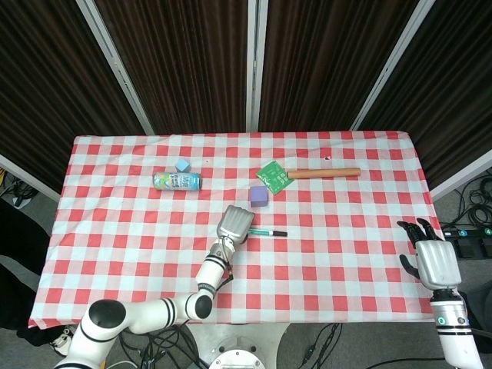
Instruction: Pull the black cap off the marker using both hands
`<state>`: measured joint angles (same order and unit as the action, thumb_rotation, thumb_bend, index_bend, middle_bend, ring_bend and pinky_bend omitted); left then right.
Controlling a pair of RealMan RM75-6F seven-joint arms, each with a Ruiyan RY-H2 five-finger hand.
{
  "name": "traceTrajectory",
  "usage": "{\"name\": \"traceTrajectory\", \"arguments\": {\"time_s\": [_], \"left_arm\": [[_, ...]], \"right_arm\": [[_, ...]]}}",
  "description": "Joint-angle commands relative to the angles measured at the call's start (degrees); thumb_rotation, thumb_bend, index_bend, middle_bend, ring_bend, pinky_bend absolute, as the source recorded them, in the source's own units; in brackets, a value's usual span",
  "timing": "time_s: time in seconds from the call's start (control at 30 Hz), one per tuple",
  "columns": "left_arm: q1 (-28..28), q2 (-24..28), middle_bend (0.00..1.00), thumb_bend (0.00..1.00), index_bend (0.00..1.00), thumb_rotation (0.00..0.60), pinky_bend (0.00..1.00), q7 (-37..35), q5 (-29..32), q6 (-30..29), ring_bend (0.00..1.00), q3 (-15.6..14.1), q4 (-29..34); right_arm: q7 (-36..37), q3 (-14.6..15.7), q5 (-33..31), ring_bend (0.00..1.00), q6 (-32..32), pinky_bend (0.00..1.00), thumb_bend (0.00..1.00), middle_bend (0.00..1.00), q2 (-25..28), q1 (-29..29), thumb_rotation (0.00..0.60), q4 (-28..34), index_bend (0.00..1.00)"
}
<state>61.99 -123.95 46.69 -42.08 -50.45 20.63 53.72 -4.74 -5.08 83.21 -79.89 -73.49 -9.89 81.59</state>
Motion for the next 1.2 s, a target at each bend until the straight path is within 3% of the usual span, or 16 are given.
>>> {"name": "traceTrajectory", "arguments": {"time_s": [0.03,0.43,0.63,0.93,1.2], "left_arm": [[-0.09,-0.02,0.56,0.29,0.55,0.6,0.57,-0.23,0.06,0.0,0.52,-0.03,-0.05],[-0.48,1.4,0.58,0.38,0.58,0.6,0.58,-1.61,-0.52,-2.06,0.54,1.02,3.01],[-1.35,3.37,0.59,0.42,0.59,0.6,0.59,-2.37,0.75,-3.05,0.55,2.17,7.39],[-1.99,9.68,0.6,0.42,0.59,0.6,0.59,0.53,0.88,-8.18,0.56,3.07,19.03],[-2.72,15.25,0.6,0.42,0.6,0.6,0.59,3.07,2.64,-10.98,0.56,2.37,27.84]], "right_arm": [[0.23,-0.01,0.09,0.14,-0.13,0.55,0.16,0.29,-0.07,0.01,0.6,-0.18,0.21],[0.29,-0.1,0.29,0.14,-0.19,0.55,0.16,0.3,0.07,-0.17,0.6,0.03,0.23],[-0.75,-0.61,1.6,0.29,-1.38,0.55,0.16,0.35,-0.56,-0.78,0.6,0.21,0.33],[-9.1,-4.57,2.46,0.4,3.84,0.57,0.16,0.48,-2.25,-8.34,0.6,6.19,0.49],[-18.55,-7.94,-1.08,0.4,11.72,0.57,0.18,0.51,-10.05,-17.11,0.6,6.8,0.56]]}}
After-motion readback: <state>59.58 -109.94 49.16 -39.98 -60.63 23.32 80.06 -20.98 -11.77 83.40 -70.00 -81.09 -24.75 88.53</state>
